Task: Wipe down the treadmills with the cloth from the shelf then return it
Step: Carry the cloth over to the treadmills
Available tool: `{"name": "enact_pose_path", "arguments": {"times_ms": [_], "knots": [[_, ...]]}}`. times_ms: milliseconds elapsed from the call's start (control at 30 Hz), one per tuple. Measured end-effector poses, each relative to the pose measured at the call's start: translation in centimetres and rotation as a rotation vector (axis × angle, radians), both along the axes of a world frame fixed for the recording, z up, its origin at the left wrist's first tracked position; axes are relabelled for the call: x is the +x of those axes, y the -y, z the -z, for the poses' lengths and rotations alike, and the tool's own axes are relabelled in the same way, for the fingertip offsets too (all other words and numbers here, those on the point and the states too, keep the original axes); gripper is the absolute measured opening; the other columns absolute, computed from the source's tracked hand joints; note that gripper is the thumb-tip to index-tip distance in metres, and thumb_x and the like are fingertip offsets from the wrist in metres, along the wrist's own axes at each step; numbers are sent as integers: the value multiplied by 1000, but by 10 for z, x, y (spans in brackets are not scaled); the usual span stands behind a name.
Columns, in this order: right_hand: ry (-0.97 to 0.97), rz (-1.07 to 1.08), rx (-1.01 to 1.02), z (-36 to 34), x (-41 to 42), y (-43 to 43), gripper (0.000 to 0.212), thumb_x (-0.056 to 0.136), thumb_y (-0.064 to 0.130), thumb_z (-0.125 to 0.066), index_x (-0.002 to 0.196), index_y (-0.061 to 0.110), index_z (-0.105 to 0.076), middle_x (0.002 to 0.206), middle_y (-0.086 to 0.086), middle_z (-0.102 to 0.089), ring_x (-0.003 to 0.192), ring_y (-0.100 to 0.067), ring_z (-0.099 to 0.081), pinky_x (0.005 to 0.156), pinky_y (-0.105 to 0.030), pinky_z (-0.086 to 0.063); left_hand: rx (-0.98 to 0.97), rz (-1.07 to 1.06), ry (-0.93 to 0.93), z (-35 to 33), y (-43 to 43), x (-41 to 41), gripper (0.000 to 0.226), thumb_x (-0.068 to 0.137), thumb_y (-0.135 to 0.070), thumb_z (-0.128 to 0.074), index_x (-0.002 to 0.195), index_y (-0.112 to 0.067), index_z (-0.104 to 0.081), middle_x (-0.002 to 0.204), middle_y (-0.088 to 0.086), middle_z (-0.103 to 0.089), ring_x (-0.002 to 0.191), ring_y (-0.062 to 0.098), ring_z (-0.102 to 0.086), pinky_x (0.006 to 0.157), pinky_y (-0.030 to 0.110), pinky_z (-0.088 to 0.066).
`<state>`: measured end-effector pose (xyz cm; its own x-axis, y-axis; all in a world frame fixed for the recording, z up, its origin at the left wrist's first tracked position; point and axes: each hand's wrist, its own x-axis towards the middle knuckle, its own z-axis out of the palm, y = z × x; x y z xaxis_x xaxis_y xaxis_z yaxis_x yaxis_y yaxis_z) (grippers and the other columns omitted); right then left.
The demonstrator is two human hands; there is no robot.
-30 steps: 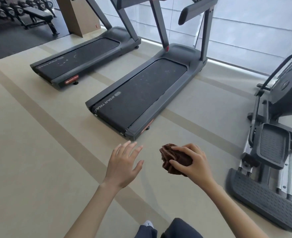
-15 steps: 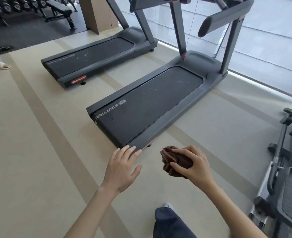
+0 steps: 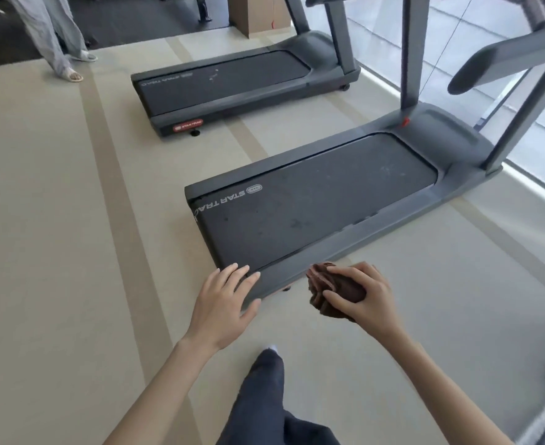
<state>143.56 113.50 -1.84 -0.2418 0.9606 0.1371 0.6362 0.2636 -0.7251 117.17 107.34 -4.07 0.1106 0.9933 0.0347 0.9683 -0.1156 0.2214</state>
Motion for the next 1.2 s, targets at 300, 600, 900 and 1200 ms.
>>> {"name": "enact_pose_path", "arguments": {"times_ms": [300,600,900,1200], "knots": [[70,-129,-5,16,-42,-155,39,67,49,-69,104,35,-71,90,11,-58,92,-14,-54,86,-45,-44,3,-110,21,23,-134,-28,50,88,-43,-36,124,-18,-61,126,3,-61,120,26,-54,98,43,-44],[148,-284,11,31,-100,-311,39,67,47,-71,104,34,-71,91,10,-59,91,-14,-53,84,-41,-44,-27,-254,25,47,-237,-64,50,88,-42,-36,122,-17,-63,123,5,-63,116,27,-57,96,42,-45],[228,-546,-2,89,-126,-417,41,68,56,-66,106,40,-68,93,14,-56,92,-11,-50,84,-31,-35,-62,-494,60,93,-290,-45,42,85,-33,-62,123,-15,-62,126,7,-61,118,28,-55,98,43,-44],[239,-720,28,210,-139,-498,39,65,54,-67,103,42,-68,91,19,-54,89,-10,-50,81,-28,-30,-111,-668,69,221,-336,-22,51,85,-41,-36,118,-15,-66,121,7,-64,114,27,-59,95,42,-48]]}}
